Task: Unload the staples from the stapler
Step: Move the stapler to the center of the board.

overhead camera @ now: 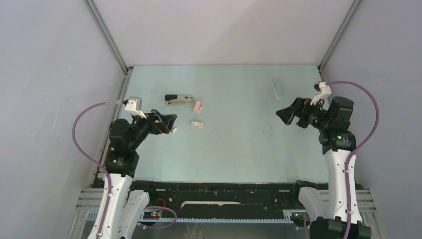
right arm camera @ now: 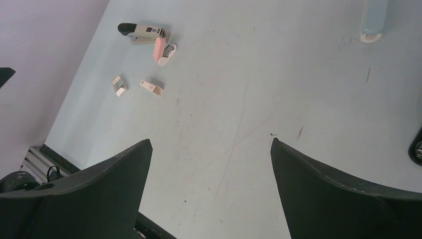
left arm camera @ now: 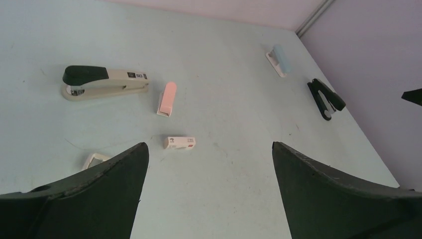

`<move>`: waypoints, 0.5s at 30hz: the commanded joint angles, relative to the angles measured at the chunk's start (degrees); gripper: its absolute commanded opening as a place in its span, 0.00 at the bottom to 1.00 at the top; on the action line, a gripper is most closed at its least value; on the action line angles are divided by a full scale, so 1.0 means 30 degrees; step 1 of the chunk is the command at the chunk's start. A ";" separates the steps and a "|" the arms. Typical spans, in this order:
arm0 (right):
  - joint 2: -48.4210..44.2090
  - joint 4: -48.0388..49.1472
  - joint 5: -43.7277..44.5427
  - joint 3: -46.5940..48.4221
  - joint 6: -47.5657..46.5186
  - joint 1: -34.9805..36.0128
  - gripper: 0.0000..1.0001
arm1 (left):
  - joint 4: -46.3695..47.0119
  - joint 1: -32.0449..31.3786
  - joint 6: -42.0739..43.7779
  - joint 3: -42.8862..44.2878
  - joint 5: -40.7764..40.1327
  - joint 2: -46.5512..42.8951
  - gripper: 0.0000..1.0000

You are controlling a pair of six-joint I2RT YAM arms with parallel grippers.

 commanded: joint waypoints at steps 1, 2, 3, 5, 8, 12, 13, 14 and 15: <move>0.0263 -0.0197 -0.0684 0.0839 0.0781 -0.0182 0.99 | -0.0626 -0.0011 0.0936 0.0545 0.0667 -0.0134 1.00; 0.0317 -0.0208 -0.0729 0.0824 0.0801 -0.0190 0.99 | -0.0557 -0.0001 0.1003 0.0332 0.0592 -0.0268 1.00; 0.0349 -0.0204 -0.0764 0.0813 0.0804 -0.0199 1.00 | -0.0447 -0.0005 0.1058 0.0142 0.0548 -0.0357 1.00; 0.0371 -0.0148 -0.0877 0.0744 0.0855 -0.0215 1.00 | -0.0631 -0.0010 0.1212 0.0138 0.0497 -0.0440 1.00; 0.0355 0.0016 -0.1188 0.0584 0.0900 -0.0226 1.00 | -0.0728 -0.0013 0.1328 0.0096 0.0402 -0.0601 1.00; 0.0215 0.0594 -0.1912 -0.0029 0.0545 -0.0231 1.00 | -0.0798 -0.0013 0.1437 0.0043 0.0410 -0.0806 1.00; 0.0183 0.1046 -0.2423 -0.0432 0.0284 -0.0239 1.00 | -0.0782 0.0006 0.1415 0.0026 0.0452 -0.0819 1.00; 0.0120 0.1585 -0.3153 -0.0967 -0.0167 -0.0222 1.00 | -0.0735 0.0002 0.1400 0.0000 0.0530 -0.0782 1.00; 0.0072 0.1924 -0.3990 -0.1437 -0.1014 -0.0176 1.00 | -0.0717 -0.0013 0.1395 -0.0004 0.0587 -0.0751 1.00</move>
